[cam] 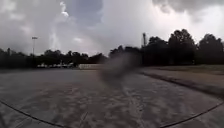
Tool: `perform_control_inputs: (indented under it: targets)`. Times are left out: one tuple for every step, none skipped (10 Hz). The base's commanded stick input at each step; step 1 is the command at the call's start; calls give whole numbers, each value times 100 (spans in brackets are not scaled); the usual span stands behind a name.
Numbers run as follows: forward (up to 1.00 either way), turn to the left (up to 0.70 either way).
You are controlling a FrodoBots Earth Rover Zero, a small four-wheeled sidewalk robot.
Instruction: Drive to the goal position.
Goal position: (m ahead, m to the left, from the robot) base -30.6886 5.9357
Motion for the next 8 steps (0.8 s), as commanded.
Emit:
perform_control_inputs:
  targets:
    - [0,70]
    - [0,70]
    - [0,70]
    - [0,70]
    - [0,70]
    - [0,70]
    - [0,69]
    - [0,67]
